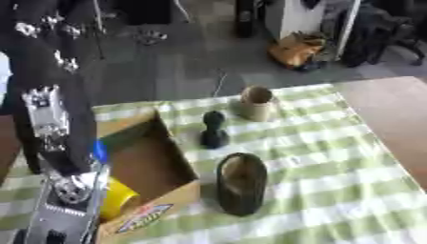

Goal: Pick up objects on the table and place them in the box.

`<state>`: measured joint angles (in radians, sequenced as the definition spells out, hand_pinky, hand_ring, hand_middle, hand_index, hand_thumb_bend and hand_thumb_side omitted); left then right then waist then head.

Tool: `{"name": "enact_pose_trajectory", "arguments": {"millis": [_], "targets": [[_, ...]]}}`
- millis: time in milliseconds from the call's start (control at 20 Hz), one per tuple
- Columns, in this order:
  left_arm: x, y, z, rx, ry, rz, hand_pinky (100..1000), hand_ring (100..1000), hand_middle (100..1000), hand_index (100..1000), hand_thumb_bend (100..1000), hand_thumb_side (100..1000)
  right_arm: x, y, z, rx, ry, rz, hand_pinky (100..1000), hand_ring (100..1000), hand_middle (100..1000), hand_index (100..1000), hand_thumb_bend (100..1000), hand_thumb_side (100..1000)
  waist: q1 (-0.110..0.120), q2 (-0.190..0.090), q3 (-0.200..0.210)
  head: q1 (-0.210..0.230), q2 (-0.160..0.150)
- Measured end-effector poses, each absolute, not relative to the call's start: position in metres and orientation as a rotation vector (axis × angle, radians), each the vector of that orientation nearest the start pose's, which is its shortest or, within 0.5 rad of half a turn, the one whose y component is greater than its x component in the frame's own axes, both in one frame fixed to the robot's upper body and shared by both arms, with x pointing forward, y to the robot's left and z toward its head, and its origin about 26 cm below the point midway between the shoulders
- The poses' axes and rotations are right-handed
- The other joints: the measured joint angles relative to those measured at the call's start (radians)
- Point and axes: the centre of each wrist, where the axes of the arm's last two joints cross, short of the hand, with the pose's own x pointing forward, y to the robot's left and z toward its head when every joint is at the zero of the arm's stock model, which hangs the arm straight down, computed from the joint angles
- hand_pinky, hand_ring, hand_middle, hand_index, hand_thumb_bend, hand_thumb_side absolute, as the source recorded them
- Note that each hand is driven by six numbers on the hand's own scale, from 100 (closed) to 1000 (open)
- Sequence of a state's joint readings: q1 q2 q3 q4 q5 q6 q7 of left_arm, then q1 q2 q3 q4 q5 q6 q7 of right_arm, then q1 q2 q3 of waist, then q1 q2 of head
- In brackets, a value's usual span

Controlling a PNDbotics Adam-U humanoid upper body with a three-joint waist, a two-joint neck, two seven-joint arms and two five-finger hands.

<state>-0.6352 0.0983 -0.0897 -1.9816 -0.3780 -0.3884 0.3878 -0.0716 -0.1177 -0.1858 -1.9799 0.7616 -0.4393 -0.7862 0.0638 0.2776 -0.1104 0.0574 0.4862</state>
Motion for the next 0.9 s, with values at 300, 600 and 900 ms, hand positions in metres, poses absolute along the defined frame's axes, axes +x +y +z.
{"name": "enact_pose_trajectory", "arguments": {"millis": [300,600,900], "targets": [[0.302,0.127,0.311,-0.058,3.086,0.092,1000,1000,891,1000,179,1000,0.258,-0.342,0.138,1.400,3.066,-0.205,1000,1000,873,762,100,1000,-0.010,-0.042,-0.014,-0.046,0.187],[0.274,0.081,0.354,0.133,2.913,0.289,1000,1000,929,988,161,1000,0.258,-0.383,0.196,1.237,2.996,-0.442,1000,1000,896,837,100,1000,-0.011,-0.067,-0.026,-0.065,0.258],[0.276,0.082,0.349,0.114,2.924,0.244,902,983,903,928,118,875,0.249,-0.401,0.206,1.279,2.992,-0.379,960,1000,949,941,100,1000,-0.018,-0.054,-0.016,-0.083,0.095]]}}
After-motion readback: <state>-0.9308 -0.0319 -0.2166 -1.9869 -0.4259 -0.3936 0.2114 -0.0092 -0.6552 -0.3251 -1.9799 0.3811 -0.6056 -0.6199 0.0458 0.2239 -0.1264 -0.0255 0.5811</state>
